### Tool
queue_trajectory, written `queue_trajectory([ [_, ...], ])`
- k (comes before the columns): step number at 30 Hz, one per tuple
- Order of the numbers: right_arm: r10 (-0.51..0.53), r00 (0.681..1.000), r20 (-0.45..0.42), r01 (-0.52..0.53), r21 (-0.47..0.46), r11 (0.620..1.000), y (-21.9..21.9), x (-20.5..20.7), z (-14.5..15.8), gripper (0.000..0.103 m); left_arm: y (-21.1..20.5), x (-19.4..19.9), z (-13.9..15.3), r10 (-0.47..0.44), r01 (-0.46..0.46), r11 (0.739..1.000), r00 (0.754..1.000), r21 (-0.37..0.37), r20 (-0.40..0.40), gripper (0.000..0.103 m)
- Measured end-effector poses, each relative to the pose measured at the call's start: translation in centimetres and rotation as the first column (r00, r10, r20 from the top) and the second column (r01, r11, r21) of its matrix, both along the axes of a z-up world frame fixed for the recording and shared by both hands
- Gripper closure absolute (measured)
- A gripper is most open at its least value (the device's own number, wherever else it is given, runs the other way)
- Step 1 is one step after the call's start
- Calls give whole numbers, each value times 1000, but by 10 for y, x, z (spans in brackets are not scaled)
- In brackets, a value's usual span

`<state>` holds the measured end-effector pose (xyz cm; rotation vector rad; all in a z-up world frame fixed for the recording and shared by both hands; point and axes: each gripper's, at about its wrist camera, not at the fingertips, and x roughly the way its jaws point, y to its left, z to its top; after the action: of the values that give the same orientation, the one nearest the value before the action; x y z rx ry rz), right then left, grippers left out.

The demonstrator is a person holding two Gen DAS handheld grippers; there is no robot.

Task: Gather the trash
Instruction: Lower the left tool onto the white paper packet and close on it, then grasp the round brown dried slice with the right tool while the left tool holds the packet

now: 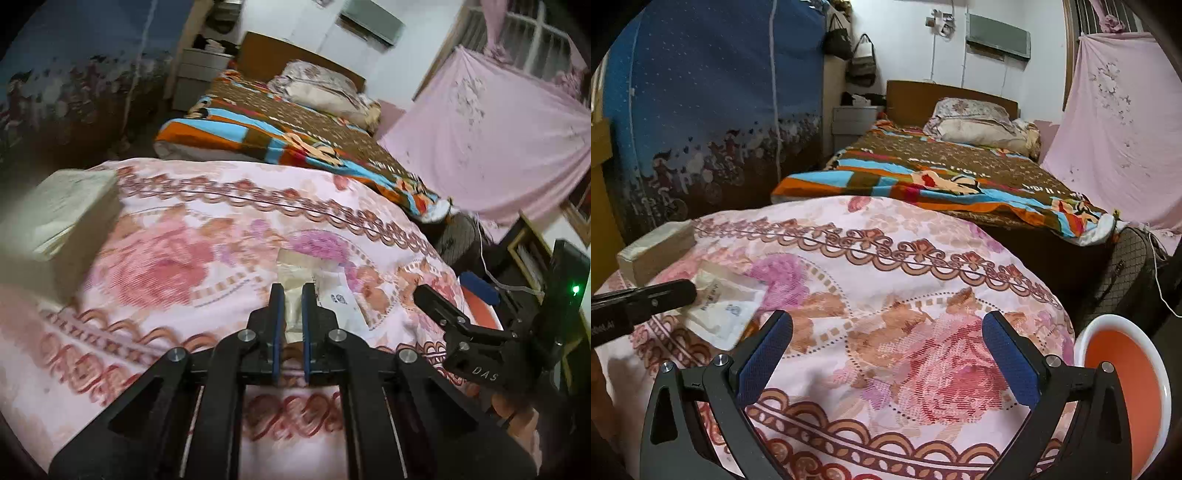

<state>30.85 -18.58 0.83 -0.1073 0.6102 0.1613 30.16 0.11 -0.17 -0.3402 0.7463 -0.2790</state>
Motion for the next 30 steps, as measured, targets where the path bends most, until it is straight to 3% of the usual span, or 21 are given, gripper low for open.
queue_trajectory([
  [5,80,997,23,-81,39,996,6,-7,4,0,32,-22,1,90,-89,995,996,-52,13,103],
  [8,151,988,25,-152,53,987,16,-11,6,0,41,-32,4,128,-127,992,991,-21,37,103],
  [12,241,970,-20,-240,53,969,36,-10,2,24,42,-31,-2,127,-127,992,992,-1,9,103],
  [14,289,955,-67,-287,41,957,47,-6,-4,29,44,-29,-6,129,-129,992,992,-4,-12,103],
  [17,325,938,-116,-324,31,946,58,0,-11,45,47,-25,-12,132,-133,991,990,-15,-46,103],
  [19,347,926,-147,-345,41,938,63,4,-16,64,47,-24,-15,134,-136,991,988,-12,-70,103],
  [22,382,911,-158,-381,38,924,69,1,-19,76,47,-23,-19,139,-140,990,986,-9,-94,103],
  [30,343,934,-102,-343,21,939,63,-8,-14,77,34,-18,-22,97,-94,995,989,33,-111,78],
])
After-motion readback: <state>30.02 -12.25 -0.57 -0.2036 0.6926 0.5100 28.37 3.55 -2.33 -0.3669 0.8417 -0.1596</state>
